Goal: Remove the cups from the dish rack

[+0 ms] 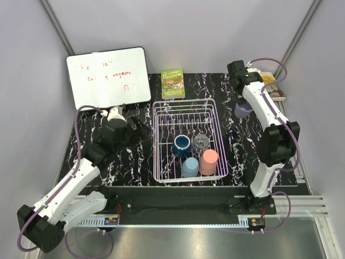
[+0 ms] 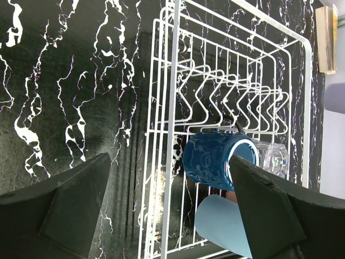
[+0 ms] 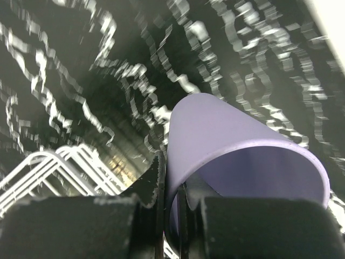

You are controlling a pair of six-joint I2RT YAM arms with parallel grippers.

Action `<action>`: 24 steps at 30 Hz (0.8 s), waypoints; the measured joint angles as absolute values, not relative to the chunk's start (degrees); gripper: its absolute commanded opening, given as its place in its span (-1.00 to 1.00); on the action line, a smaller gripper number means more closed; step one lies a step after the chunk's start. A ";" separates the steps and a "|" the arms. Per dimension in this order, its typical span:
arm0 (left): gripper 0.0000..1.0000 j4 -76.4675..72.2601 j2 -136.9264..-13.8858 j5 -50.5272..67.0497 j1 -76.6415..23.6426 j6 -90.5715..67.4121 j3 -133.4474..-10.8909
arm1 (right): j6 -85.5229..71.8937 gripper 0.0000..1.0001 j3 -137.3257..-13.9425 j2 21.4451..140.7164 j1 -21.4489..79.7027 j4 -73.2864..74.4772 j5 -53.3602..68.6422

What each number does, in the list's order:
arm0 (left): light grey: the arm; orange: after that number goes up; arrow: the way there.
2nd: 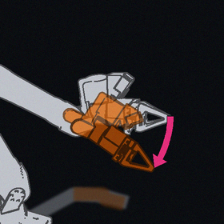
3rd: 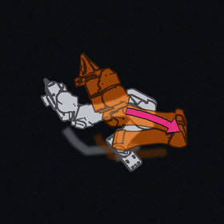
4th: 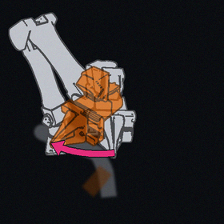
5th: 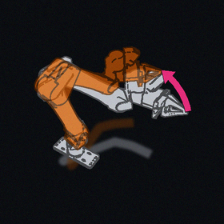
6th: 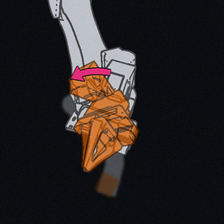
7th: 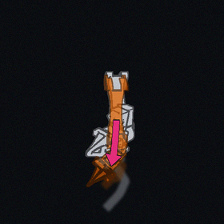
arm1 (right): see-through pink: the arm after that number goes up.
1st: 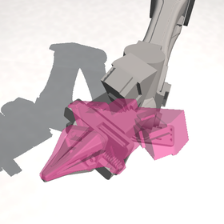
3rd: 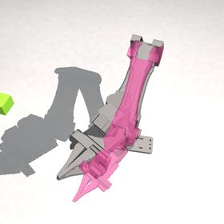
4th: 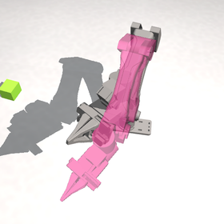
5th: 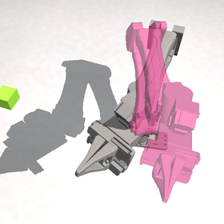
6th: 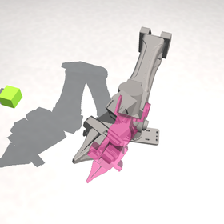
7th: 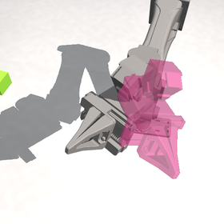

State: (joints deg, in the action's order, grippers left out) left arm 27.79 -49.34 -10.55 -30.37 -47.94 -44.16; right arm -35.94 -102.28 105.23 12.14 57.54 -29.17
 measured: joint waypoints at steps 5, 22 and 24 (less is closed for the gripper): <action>0.92 27.79 -51.24 -10.57 -30.37 -47.79 -44.16 | -34.24 -1.00 -102.91 110.37 11.70 55.64 -23.07; 0.94 27.77 -54.92 -10.50 -30.39 -47.40 -44.16 | -34.28 -0.92 -104.55 118.13 6.96 51.51 -15.22; 0.94 27.77 -55.13 -10.50 -30.39 -47.40 -44.14 | -34.28 -0.95 -104.55 118.89 6.96 51.31 -15.27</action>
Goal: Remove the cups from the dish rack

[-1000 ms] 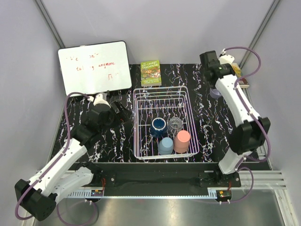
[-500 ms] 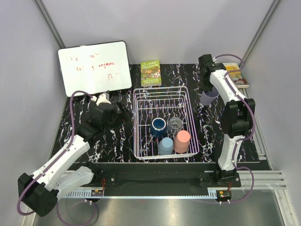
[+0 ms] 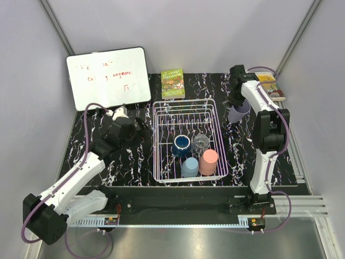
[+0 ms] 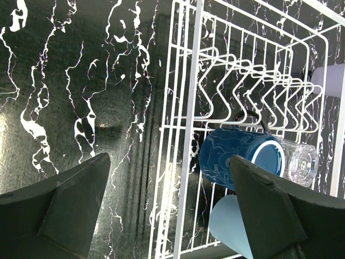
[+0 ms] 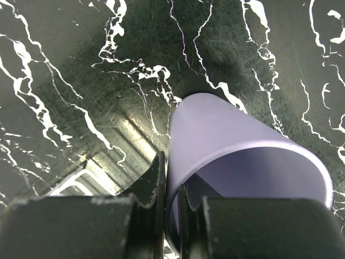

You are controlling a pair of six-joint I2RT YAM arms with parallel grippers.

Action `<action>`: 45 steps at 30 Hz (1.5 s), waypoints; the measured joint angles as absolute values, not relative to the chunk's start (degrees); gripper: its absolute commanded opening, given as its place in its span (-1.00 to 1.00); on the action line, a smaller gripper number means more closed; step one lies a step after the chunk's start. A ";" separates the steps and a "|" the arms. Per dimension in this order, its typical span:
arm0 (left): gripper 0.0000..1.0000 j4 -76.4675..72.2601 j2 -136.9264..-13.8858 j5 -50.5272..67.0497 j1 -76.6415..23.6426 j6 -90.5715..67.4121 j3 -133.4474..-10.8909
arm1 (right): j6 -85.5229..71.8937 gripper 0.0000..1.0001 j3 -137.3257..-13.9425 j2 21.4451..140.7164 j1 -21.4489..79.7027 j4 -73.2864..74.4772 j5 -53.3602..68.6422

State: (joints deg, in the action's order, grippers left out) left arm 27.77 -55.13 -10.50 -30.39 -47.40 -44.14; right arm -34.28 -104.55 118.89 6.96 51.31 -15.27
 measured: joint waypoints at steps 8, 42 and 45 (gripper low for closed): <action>0.95 27.75 -55.24 -10.50 -30.55 -47.40 -43.86 | -34.20 -0.40 -104.55 119.68 7.07 50.74 -15.40; 0.98 28.91 -68.23 -30.92 -60.03 -36.82 -57.17 | -33.47 0.99 -75.83 63.99 16.05 35.38 -4.51; 0.98 28.99 -72.73 -32.86 -64.84 -35.24 -60.55 | -33.45 0.99 -70.32 59.11 17.78 34.59 -4.45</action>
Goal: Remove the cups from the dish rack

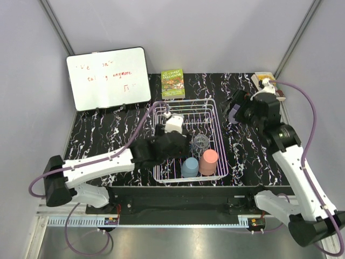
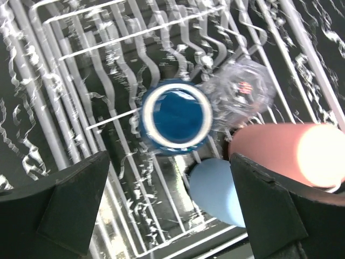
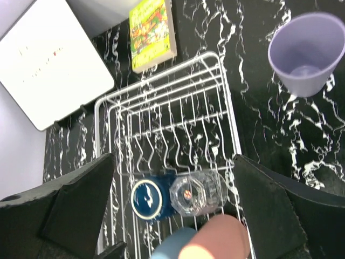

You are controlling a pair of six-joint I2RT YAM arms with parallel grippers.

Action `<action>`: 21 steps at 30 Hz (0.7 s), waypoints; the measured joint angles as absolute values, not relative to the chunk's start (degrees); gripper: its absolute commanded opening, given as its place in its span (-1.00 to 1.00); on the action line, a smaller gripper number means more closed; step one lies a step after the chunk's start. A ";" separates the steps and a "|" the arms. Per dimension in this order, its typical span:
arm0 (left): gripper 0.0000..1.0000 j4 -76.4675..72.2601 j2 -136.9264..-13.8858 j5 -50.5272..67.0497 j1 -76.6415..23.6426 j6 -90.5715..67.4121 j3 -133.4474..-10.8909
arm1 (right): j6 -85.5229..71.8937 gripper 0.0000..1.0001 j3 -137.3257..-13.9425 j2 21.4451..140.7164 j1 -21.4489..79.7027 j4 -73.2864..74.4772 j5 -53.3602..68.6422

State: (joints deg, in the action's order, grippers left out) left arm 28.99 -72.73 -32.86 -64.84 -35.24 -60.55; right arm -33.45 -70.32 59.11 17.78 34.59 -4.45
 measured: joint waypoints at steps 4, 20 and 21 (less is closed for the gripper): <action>0.98 29.30 -78.91 -34.48 -69.95 -33.26 -66.35 | -33.30 0.99 -64.01 53.28 18.98 34.76 -5.08; 0.98 28.49 -93.19 -36.23 -79.72 -31.51 -78.81 | -33.01 0.99 -58.04 46.50 19.05 35.16 -4.97; 0.98 28.42 -93.71 -36.23 -80.07 -31.51 -79.11 | -33.01 0.99 -57.93 46.44 19.05 35.18 -4.97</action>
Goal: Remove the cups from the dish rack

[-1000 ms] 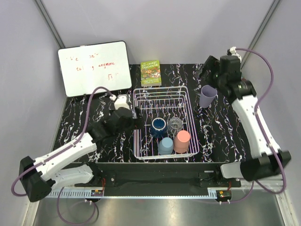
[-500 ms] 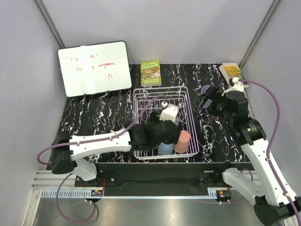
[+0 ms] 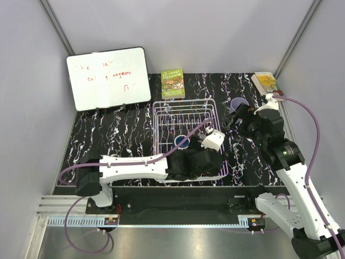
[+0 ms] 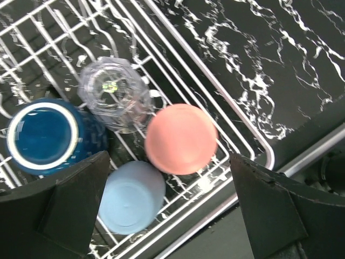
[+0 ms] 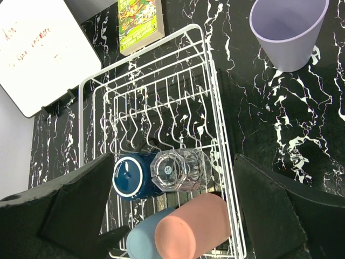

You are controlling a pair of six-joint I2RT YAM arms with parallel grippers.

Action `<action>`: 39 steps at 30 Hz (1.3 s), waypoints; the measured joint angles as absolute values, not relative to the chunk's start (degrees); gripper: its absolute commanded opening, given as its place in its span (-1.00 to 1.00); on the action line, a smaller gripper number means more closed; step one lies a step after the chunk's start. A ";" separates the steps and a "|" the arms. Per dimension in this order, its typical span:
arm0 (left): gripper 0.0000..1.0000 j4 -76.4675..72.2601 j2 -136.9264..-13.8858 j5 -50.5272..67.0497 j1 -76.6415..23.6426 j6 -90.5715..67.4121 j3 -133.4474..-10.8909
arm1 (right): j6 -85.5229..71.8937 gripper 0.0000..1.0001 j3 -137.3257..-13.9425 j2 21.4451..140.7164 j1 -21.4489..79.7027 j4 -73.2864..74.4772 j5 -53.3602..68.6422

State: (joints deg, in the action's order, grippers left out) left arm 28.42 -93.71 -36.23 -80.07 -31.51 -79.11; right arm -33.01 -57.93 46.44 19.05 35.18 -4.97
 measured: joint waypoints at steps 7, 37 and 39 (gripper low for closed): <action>0.98 27.66 -97.84 -35.90 -80.75 -31.51 -79.70 | -33.06 0.99 -57.91 45.50 19.05 35.18 -4.84; -1.00 20.16 -99.00 -36.12 -80.03 -31.48 -75.94 | -33.58 0.91 -55.55 44.07 19.07 34.09 -3.68; -1.00 21.15 -98.48 -36.60 -80.23 -31.18 -75.83 | -33.67 0.91 -55.55 43.88 19.07 34.11 -3.70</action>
